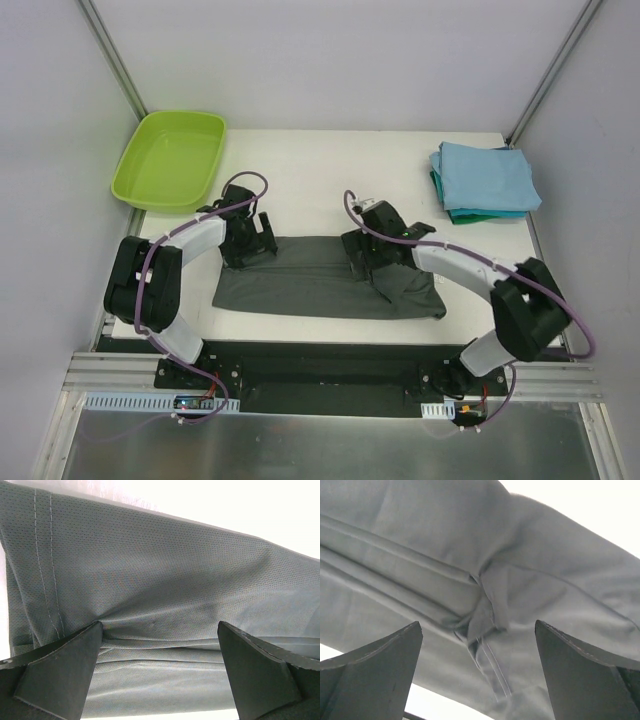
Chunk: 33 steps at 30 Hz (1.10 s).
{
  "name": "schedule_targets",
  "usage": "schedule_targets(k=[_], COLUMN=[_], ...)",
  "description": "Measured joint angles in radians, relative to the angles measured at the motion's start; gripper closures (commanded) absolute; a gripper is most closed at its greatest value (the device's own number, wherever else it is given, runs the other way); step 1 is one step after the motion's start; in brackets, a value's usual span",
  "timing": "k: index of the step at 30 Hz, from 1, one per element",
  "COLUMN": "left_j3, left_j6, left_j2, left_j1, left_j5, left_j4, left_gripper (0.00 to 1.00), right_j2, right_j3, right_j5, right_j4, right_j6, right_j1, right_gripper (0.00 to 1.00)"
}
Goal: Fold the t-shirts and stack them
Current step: Fold the other side of the tshirt into a rectangle
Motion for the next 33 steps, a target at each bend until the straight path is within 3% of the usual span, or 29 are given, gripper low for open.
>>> schedule_targets(k=[6,11,25,30,33], left_j3=[-0.012,-0.014,-0.014,-0.013,-0.008], left_j6=[0.004,0.004,0.018,0.029,0.03], left_j2=[-0.011,-0.013,-0.032,-0.045,-0.057], left_j1=[0.0,0.001,0.019,0.02,0.02], left_j5=[-0.01,-0.026,-0.03,-0.03,-0.029], left_j4=[0.0,-0.004,-0.026,-0.028,-0.039], left_gripper=[0.01,0.01,0.01,0.01,0.01], right_j2=[0.179,0.197,0.349,0.338,0.249], right_j3=[0.13,0.154,0.2,0.201,0.167], right_j5=[-0.007,-0.017,-0.118,-0.113,-0.096], right_j4=[0.015,0.006,0.108,0.1,0.069], right_j6=[-0.022,-0.013,0.059,0.06,0.061], right_j1=[0.088,0.155,0.151,0.151,0.151], right_gripper=[0.04,0.04,0.04,0.04,0.04])
